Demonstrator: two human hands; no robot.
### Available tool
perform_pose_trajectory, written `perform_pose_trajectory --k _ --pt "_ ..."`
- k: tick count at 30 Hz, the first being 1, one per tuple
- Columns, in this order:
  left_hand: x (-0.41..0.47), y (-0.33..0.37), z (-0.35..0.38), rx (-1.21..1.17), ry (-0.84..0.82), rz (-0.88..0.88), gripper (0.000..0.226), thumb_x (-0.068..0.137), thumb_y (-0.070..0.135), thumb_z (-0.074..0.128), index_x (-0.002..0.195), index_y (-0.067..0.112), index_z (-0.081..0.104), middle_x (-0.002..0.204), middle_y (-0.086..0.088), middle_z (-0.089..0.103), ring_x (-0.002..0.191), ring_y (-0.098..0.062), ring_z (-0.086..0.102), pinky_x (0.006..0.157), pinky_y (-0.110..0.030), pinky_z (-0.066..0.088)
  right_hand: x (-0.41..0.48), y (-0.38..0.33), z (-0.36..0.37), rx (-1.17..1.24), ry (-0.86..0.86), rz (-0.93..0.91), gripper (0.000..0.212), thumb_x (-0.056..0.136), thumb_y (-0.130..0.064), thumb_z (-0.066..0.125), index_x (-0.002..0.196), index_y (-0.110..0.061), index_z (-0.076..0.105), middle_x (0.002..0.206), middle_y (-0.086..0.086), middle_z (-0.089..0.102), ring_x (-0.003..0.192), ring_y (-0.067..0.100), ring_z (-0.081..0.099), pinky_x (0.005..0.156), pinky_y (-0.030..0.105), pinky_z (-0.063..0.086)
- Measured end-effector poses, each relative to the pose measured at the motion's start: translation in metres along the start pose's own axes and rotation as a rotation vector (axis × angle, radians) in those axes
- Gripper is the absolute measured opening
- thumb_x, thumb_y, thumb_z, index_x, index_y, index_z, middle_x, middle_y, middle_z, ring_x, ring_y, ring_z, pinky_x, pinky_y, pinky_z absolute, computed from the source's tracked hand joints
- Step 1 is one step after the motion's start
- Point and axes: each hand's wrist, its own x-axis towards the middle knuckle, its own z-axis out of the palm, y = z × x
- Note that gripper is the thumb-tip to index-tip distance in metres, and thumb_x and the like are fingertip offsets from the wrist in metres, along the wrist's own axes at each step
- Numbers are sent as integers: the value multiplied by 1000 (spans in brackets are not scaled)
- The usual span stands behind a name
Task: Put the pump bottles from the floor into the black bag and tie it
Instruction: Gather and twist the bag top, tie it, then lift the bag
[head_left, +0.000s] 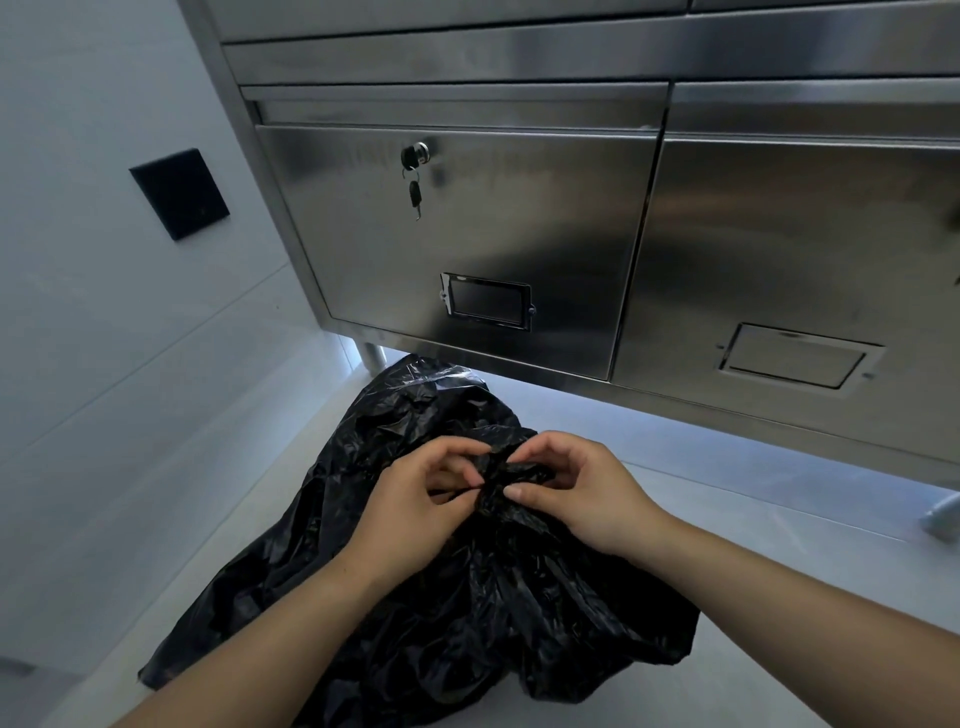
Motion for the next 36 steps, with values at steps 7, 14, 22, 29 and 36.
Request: perform_pose_trajectory --k 7,14,22,29,36 --pt "2 3 0 -95 -89 -97 24 81 33 68 106 33 67 103 6 71 98 -3 65 89 -21 49 0 -2 0 3 21 -53 28 72 -6 78 88 -24 64 92 -3 71 89 7 67 81 19 50" --pt "0 -1 6 63 -155 -40 17 81 18 72 94 29 73 90 21 73 87 5 66 80 -8 47 -12 4 -15 -117 -7 50 17 72 -29 78 86 -29 68 84 -18 68 77 -3 60 72 12 42" --pt "-5 -15 10 119 -141 -85 17 79 17 74 92 28 74 90 16 74 89 5 66 82 -10 47 -18 17 -17 -257 -116 440 75 55 -60 78 118 -53 39 89 -34 45 77 -19 47 60 3 37" --pt "-12 -21 7 172 -150 -130 28 74 11 78 95 28 71 87 11 72 81 8 65 72 -2 43 -11 31 10 -273 -116 340 62 60 -25 85 113 -31 52 92 -4 66 76 12 59 80 30 51" --pt "-20 -29 -3 435 -86 -172 55 74 55 66 123 33 54 122 13 48 112 -1 47 90 -9 32 -5 27 12 -215 -16 198 40 65 -12 80 93 -32 59 74 -10 62 63 8 54 63 16 46"
